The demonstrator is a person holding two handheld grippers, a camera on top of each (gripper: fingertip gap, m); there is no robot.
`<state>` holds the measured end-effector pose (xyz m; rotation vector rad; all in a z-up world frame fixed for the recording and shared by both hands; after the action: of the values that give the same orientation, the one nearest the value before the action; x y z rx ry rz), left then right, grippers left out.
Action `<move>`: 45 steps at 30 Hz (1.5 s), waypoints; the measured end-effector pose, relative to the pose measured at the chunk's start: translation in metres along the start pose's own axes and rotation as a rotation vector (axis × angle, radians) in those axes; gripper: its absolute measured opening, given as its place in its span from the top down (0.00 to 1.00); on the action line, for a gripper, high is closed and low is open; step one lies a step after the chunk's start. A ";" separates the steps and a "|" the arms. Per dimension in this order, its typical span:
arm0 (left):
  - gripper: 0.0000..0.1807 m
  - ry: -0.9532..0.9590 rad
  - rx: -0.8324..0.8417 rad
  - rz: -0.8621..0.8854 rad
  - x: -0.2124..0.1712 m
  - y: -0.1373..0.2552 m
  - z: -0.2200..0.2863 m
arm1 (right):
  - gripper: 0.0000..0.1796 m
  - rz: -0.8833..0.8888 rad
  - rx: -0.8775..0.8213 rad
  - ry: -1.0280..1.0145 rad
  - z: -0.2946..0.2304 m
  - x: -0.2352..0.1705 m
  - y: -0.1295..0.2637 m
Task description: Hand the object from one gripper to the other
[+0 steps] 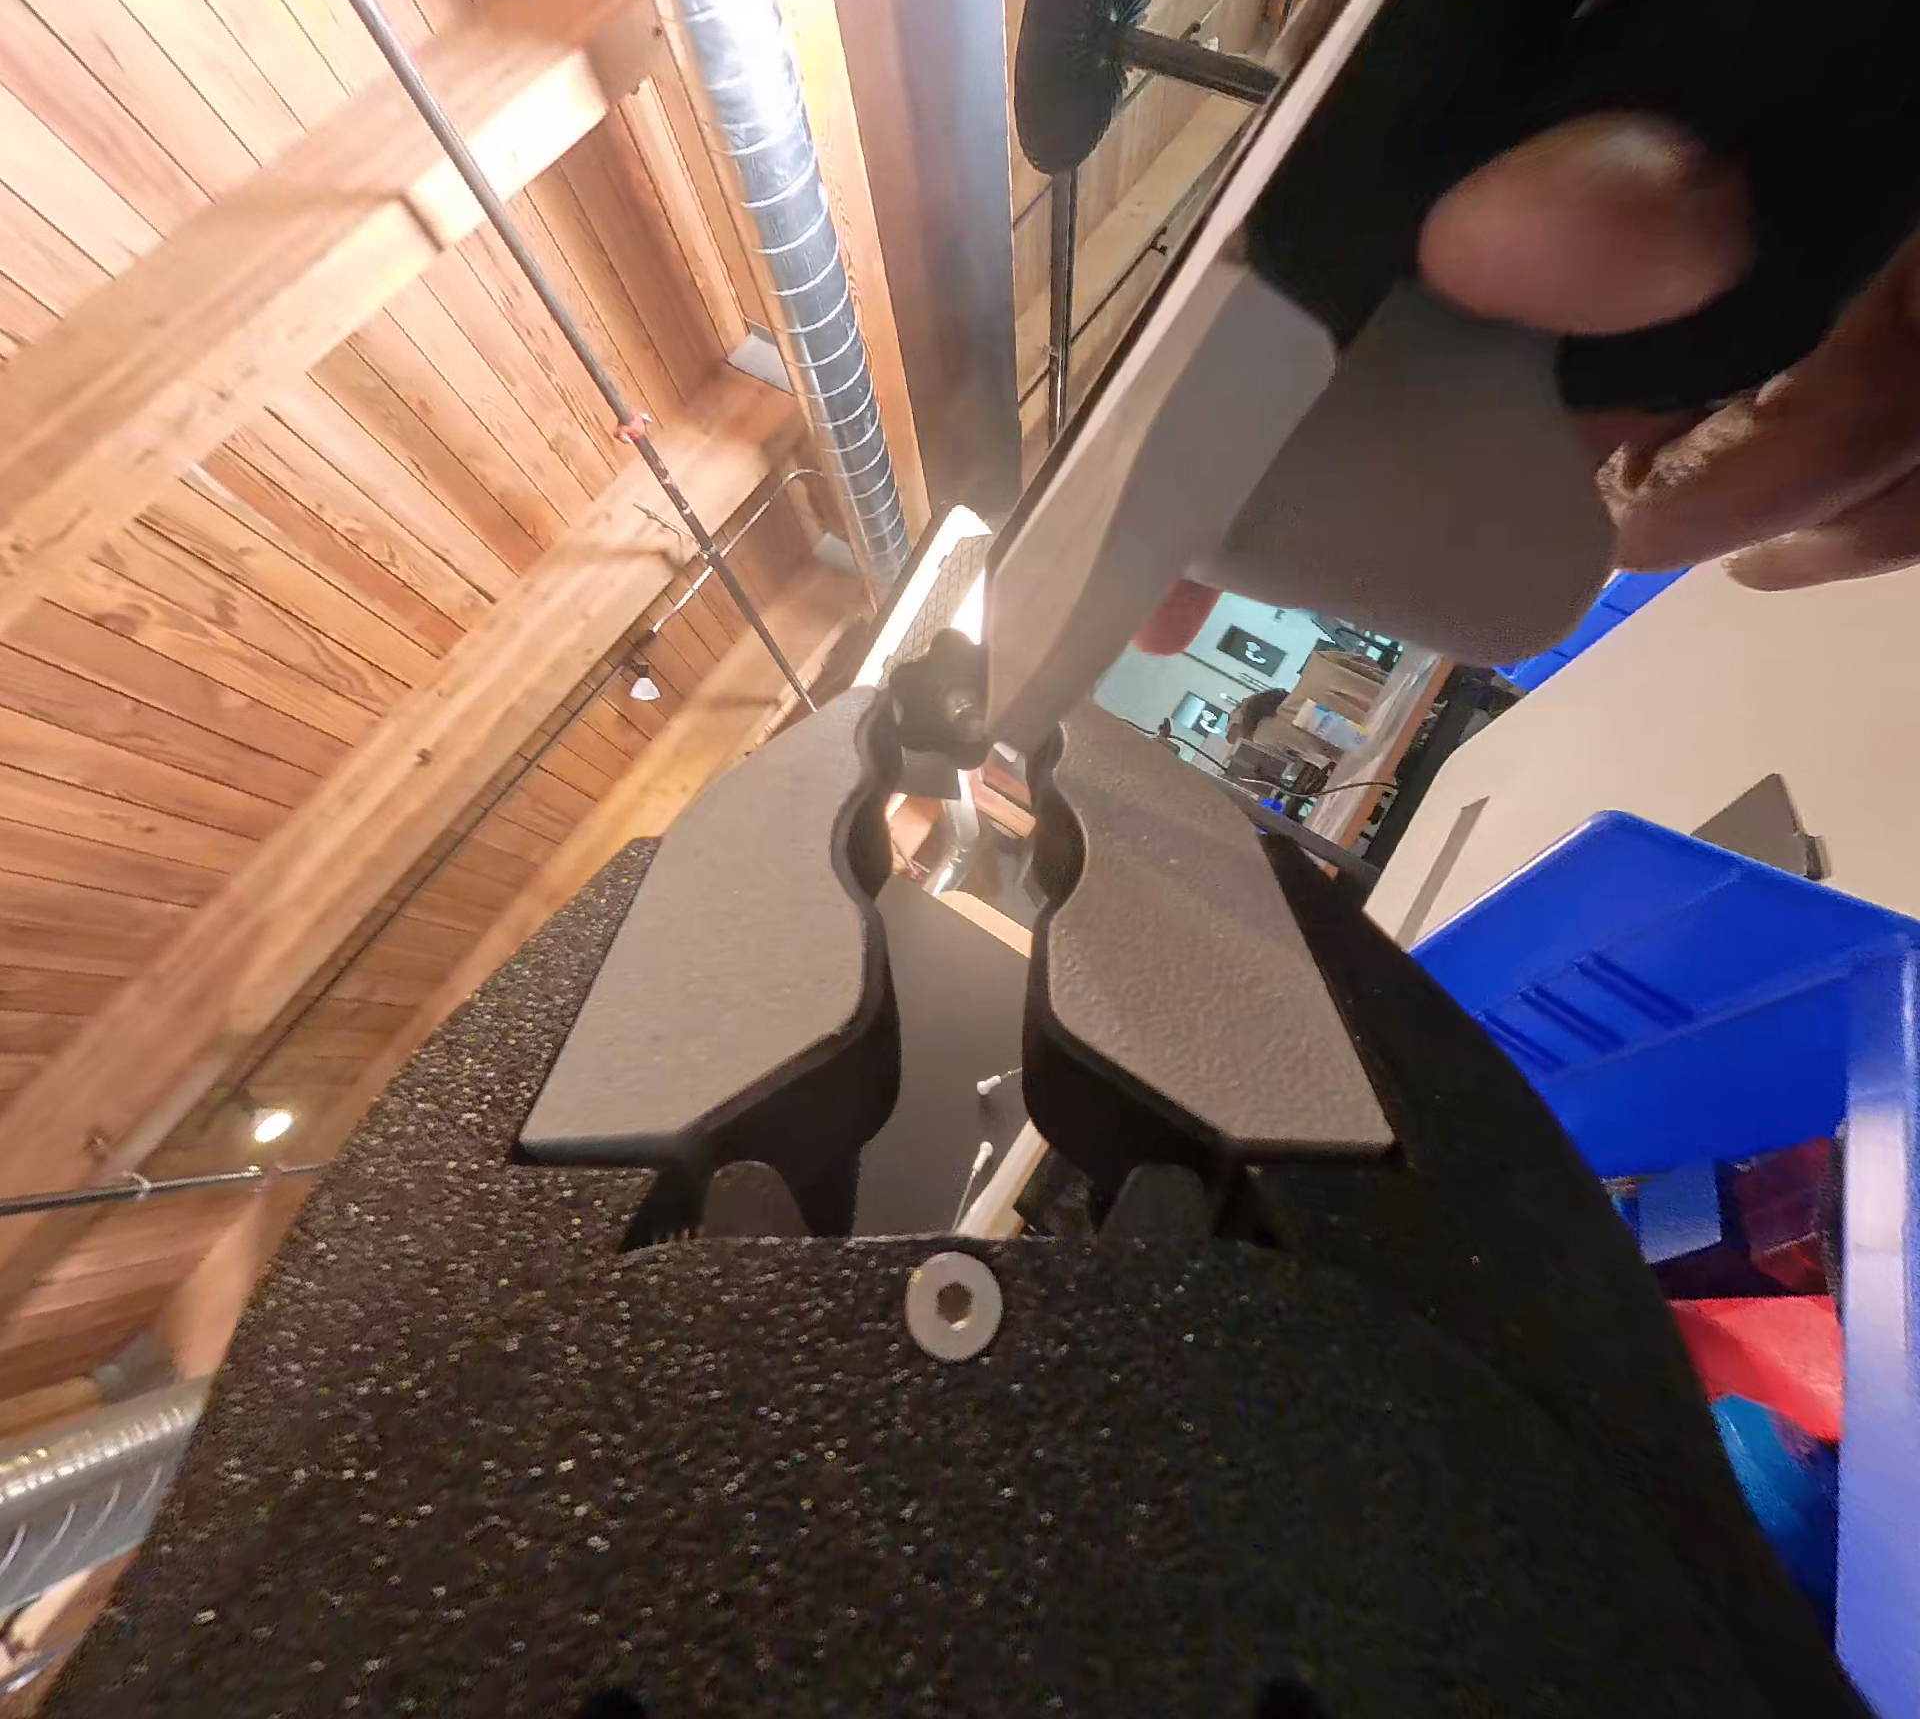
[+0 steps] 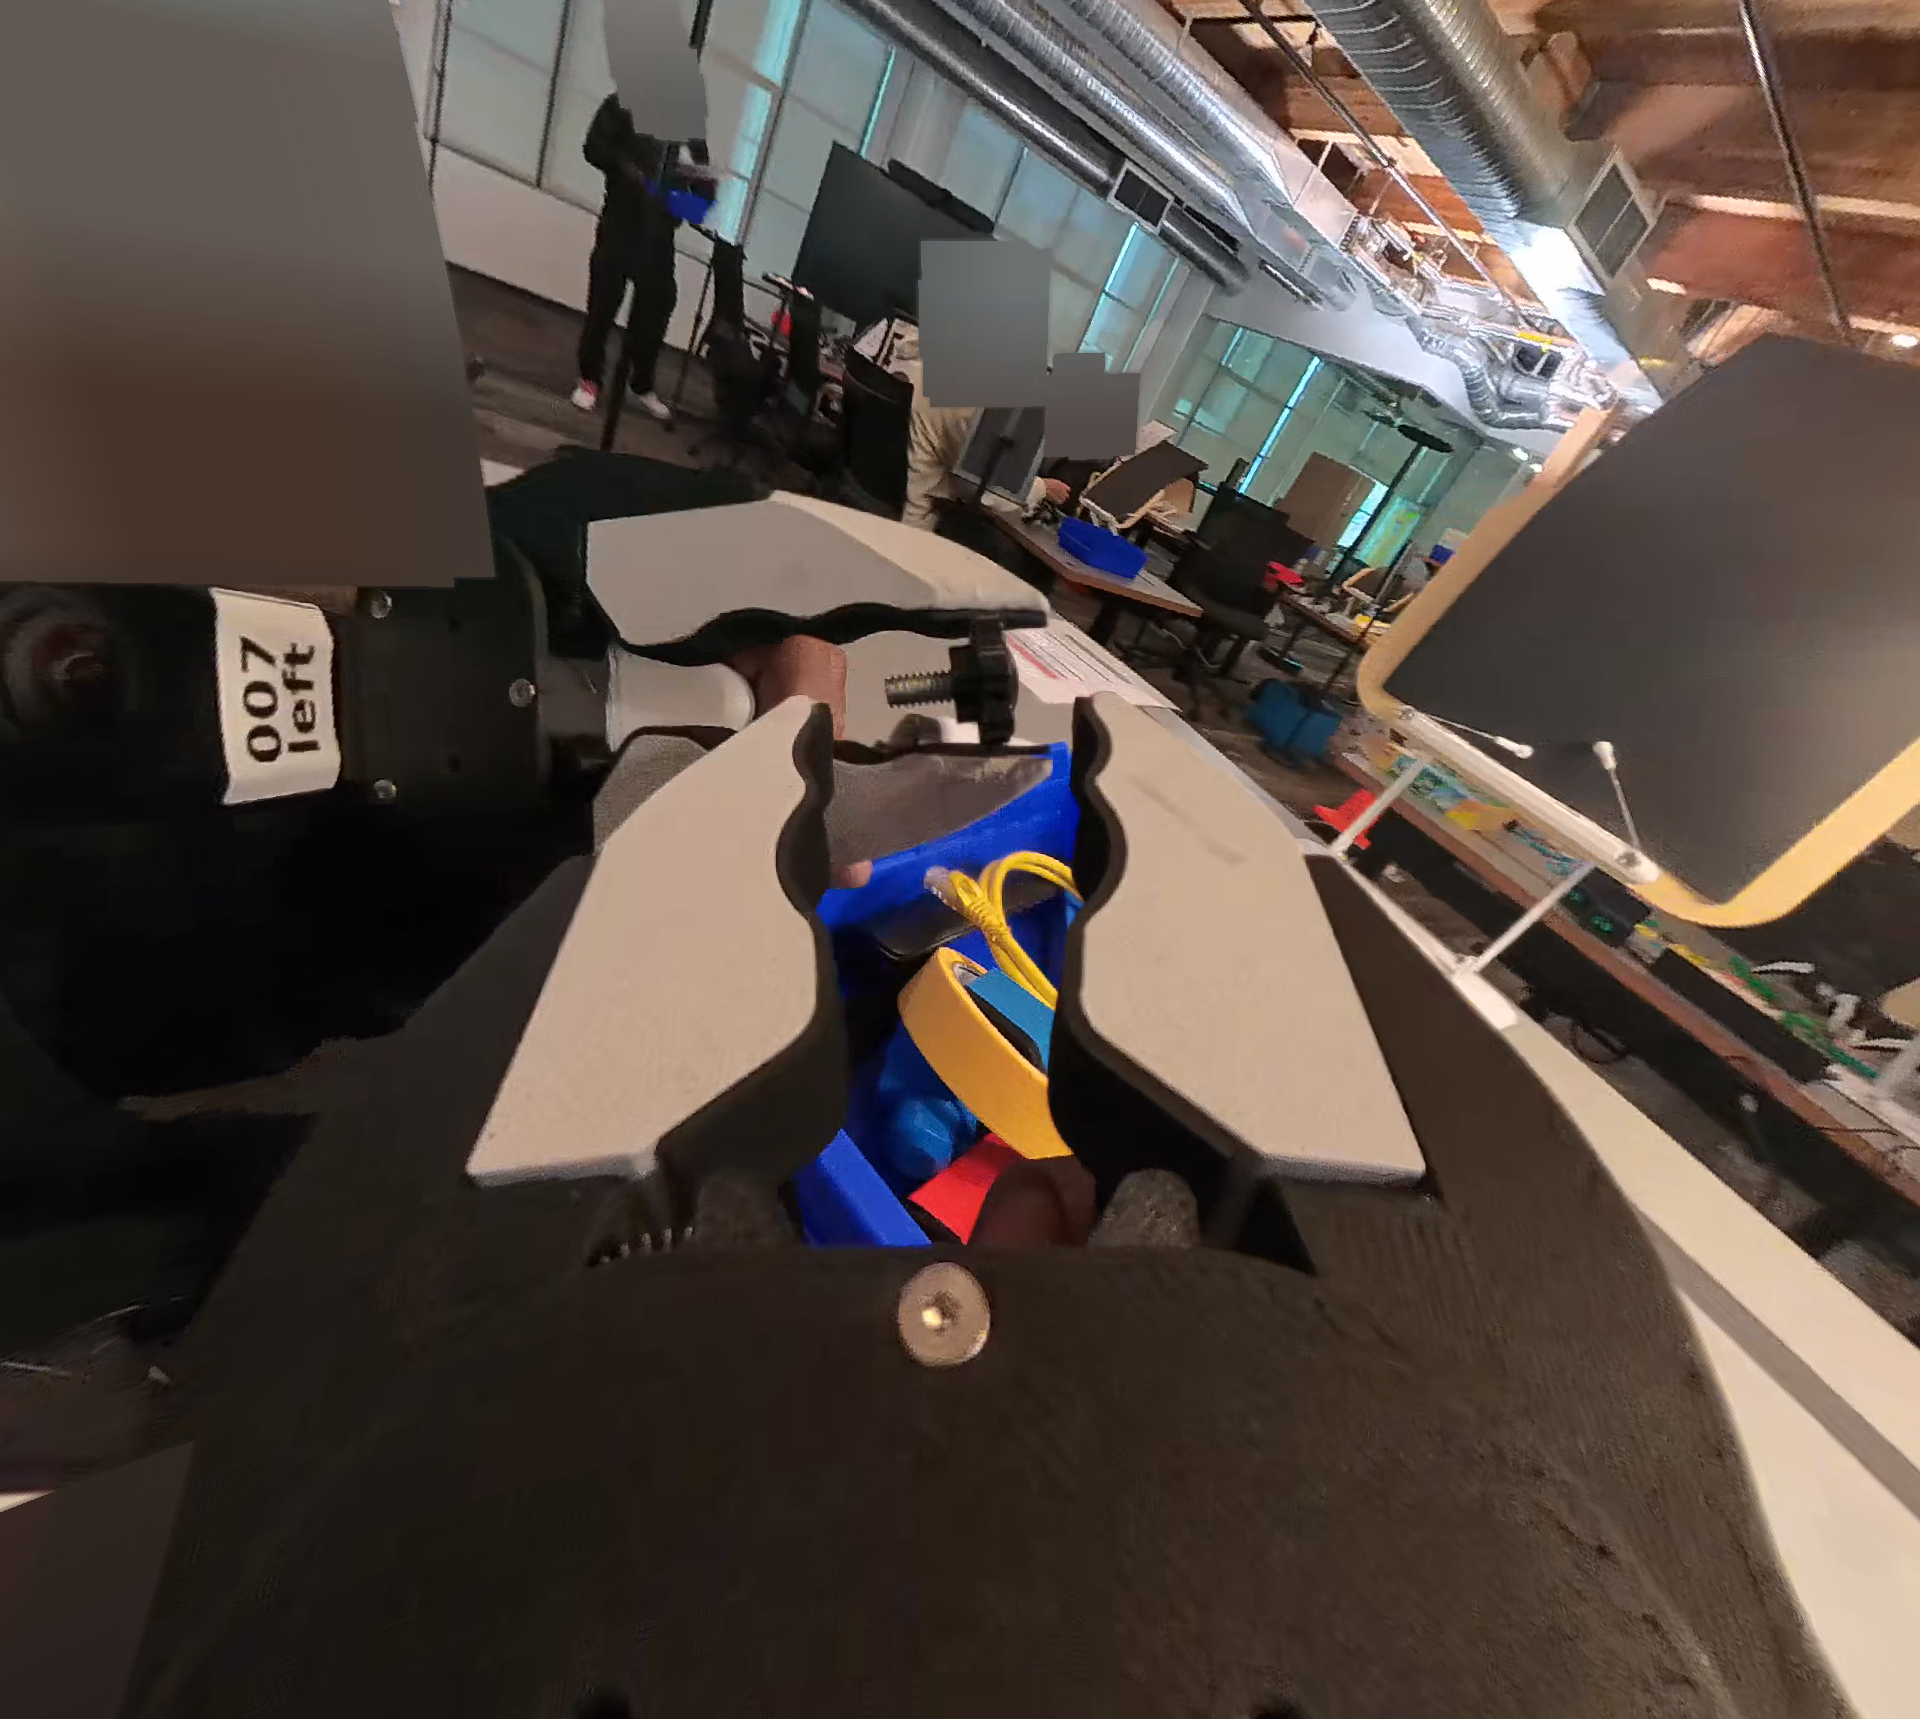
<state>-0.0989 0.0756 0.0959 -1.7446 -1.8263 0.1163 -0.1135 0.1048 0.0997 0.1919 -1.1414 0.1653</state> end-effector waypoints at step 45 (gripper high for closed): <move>0.97 1.122 -1.034 -0.195 0.005 0.011 0.010 | 0.87 0.027 -0.403 0.709 -0.003 -0.014 -0.001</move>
<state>-0.0933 0.0849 0.0847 -1.5565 -1.1371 -1.7605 -0.1162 0.1037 0.0861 -0.2309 -0.4515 0.0163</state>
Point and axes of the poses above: each gripper's, where its closed fingertips meet, y back along the fingers, x out of its top, z = x × y across the jaws, the point moved 3 cm from there along y, back along the fingers, and after that the axes turned 10 degrees about -z, right-handed, at the moved point
